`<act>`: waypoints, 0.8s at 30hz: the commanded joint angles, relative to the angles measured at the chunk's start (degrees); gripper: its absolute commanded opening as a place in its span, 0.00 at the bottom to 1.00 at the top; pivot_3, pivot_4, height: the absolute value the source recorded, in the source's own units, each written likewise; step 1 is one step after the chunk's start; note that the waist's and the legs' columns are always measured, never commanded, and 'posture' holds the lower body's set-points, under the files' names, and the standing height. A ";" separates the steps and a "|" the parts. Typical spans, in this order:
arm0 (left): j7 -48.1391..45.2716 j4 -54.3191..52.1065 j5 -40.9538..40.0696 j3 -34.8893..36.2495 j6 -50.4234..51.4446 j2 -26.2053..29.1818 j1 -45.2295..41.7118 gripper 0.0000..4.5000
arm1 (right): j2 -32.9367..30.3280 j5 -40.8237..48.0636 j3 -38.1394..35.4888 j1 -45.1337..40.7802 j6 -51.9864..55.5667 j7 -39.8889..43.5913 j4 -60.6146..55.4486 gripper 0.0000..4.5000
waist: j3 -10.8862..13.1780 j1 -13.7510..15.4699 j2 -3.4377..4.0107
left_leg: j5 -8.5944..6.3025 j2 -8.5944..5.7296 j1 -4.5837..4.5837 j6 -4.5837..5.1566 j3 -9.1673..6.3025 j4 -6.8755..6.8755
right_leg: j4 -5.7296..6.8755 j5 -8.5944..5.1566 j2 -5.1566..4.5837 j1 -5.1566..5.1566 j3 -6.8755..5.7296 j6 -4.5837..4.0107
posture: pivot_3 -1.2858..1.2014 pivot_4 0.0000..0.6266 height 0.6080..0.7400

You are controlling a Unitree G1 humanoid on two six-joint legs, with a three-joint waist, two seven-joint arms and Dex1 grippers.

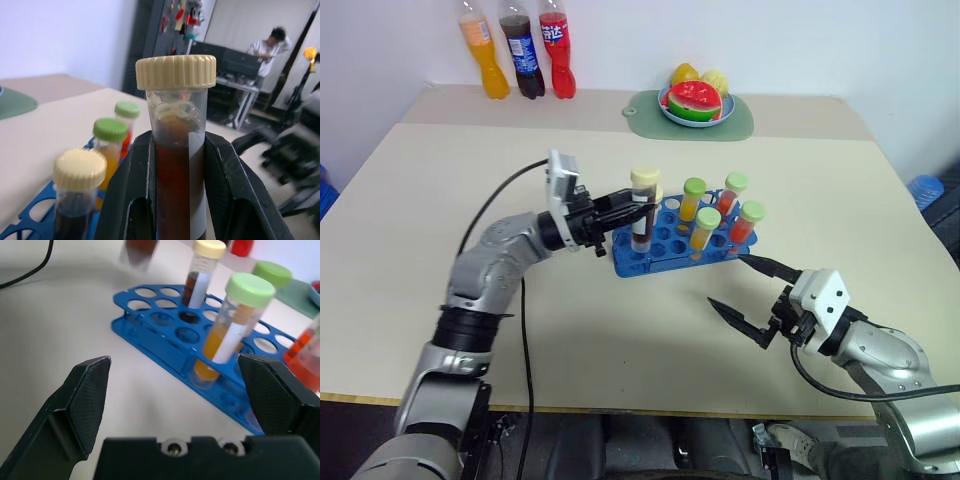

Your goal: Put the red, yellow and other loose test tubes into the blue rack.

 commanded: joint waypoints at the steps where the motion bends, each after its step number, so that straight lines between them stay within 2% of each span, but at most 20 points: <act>1: -2.88 4.76 5.29 -0.31 -7.61 -2.61 -2.40 0.16 | 0.71 -0.21 -2.06 1.00 -0.86 -1.57 -3.19 1.00 | 0.00 -0.02 0.00 | 0.00 0.00 0.00 0.00 0.00 0.00 | 0.00 0.00 0.00 0.00 0.00 0.00 | 0.52 0.24 1.00; 7: -5.77 13.30 12.03 -1.35 -16.35 -7.17 -3.74 0.16 | 0.89 -0.54 -3.03 2.54 -0.76 -2.67 -4.36 1.00 | 0.00 0.00 0.00 | -0.01 0.01 0.00 0.02 -0.01 0.01 | 0.00 0.00 0.01 0.01 0.00 0.01 | 0.52 0.24 1.00; 15: -6.37 17.86 17.49 -1.75 -23.22 -9.07 -3.64 0.16 | 1.01 -0.75 -3.63 3.75 -0.36 -3.70 -5.75 1.00 | -0.01 -0.05 0.00 | -0.01 0.04 0.02 0.03 -0.03 0.01 | 0.02 0.01 0.04 0.01 0.00 0.01 | 0.52 0.24 1.00; 24: -4.92 18.39 17.57 0.37 -23.55 -10.88 -3.63 0.16 | 1.18 -0.84 -3.14 3.69 -0.29 -4.07 -5.75 1.00 | -0.01 0.03 0.01 | -0.02 0.03 0.01 0.03 -0.03 0.03 | 0.02 0.01 0.03 0.02 0.00 0.02 | 0.52 0.24 1.00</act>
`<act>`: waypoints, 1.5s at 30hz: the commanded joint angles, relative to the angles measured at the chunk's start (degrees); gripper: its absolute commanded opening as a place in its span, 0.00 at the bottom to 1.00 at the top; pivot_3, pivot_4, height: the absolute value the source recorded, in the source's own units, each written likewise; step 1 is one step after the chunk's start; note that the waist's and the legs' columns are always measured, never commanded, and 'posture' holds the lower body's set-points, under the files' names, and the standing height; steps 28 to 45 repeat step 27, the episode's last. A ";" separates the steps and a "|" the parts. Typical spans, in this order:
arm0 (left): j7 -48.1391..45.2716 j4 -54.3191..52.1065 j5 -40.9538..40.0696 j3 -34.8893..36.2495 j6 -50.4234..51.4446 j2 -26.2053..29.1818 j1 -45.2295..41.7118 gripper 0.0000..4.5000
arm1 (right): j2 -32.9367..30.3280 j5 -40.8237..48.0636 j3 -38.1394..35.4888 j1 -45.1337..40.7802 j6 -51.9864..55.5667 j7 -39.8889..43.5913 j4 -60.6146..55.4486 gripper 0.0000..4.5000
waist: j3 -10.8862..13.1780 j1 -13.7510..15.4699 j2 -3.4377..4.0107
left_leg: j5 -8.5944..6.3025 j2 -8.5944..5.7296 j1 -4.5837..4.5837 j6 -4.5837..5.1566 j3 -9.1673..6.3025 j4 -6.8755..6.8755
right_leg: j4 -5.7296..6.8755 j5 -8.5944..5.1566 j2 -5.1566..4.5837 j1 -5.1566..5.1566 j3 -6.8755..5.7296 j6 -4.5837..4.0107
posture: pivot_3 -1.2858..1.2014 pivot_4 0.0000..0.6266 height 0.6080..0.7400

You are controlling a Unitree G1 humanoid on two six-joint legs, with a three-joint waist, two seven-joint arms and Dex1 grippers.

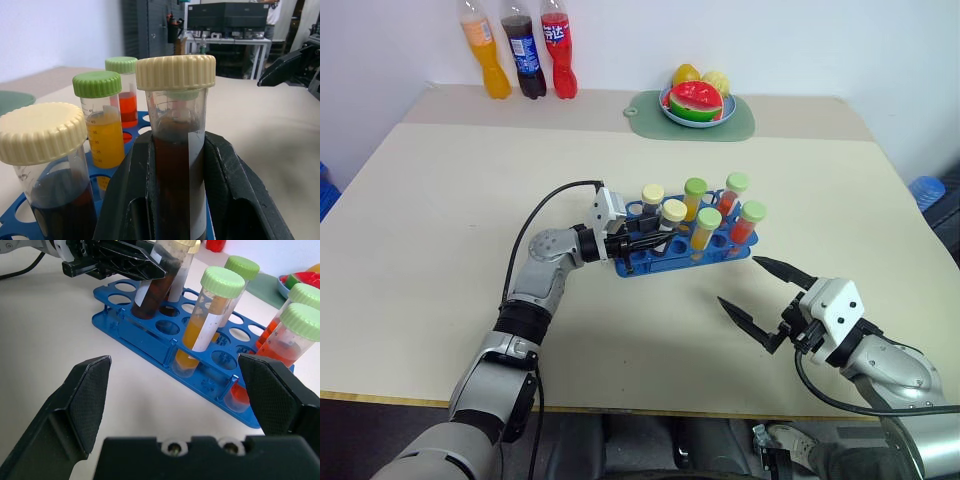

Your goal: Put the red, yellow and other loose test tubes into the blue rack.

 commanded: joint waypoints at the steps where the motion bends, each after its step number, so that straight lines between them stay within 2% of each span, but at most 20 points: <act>1: 1.07 -1.18 -0.43 2.00 -0.97 -0.74 -0.60 0.27 | 0.11 0.04 -0.97 -0.36 -0.40 -0.25 -2.03 1.00 | 0.00 -0.01 0.00 | 0.00 0.00 0.00 0.00 -0.01 0.00 | 0.00 0.00 0.00 0.00 0.00 0.00 | 0.52 0.24 1.00; 6: 2.92 -7.13 -2.68 3.45 4.24 -0.75 1.36 0.81 | 0.15 0.37 -1.29 -0.37 -0.34 -0.16 -1.68 1.00 | 0.00 -0.05 0.00 | 0.00 0.00 0.00 0.00 -0.01 0.00 | 0.00 0.00 0.01 0.00 0.00 0.01 | 0.52 0.24 1.00; 14: 8.20 -21.94 -0.55 4.55 11.50 6.79 10.55 0.81 | 2.03 1.50 -5.13 1.29 0.68 -2.30 0.29 1.00 | -0.02 -0.45 0.04 | -0.01 0.08 0.05 0.01 -0.02 -0.02 | 0.07 0.00 0.05 -0.01 0.00 0.01 | 0.52 0.24 1.00; 18: 10.49 -27.88 -1.74 9.23 10.23 11.04 18.91 0.81 | 4.54 2.20 -9.65 4.22 -0.02 -4.04 2.90 1.00 | -0.03 -0.18 0.05 | -0.01 0.08 0.05 0.01 0.00 -0.02 | 0.07 0.00 0.02 0.00 0.00 0.00 | 0.52 0.24 1.00; 22: 9.06 -31.77 -3.49 13.11 13.06 17.14 26.00 0.81 | 6.40 3.82 -14.12 7.14 -0.50 -4.47 3.90 1.00 | -0.03 -0.17 0.07 | -0.01 0.09 0.05 0.01 0.01 -0.03 | 0.08 -0.01 -0.02 -0.01 0.00 -0.02 | 0.52 0.24 1.00; 27: 8.88 -35.78 -6.69 16.24 17.87 21.55 30.17 0.81 | 6.47 5.17 -16.87 9.36 -0.49 -3.28 3.64 1.00 | -0.06 -0.10 0.12 | -0.02 0.13 0.06 0.00 0.04 -0.03 | 0.06 -0.02 -0.08 -0.01 0.00 -0.03 | 0.52 0.24 1.00; 45: 8.88 -35.78 -6.69 16.24 17.87 21.55 30.17 0.81 | 6.47 5.17 -16.87 9.36 -0.49 -3.28 3.64 1.00 | -0.06 -0.10 0.12 | -0.02 0.13 0.06 0.00 0.04 -0.03 | 0.06 -0.02 -0.08 -0.01 0.00 -0.03 | 0.52 0.24 1.00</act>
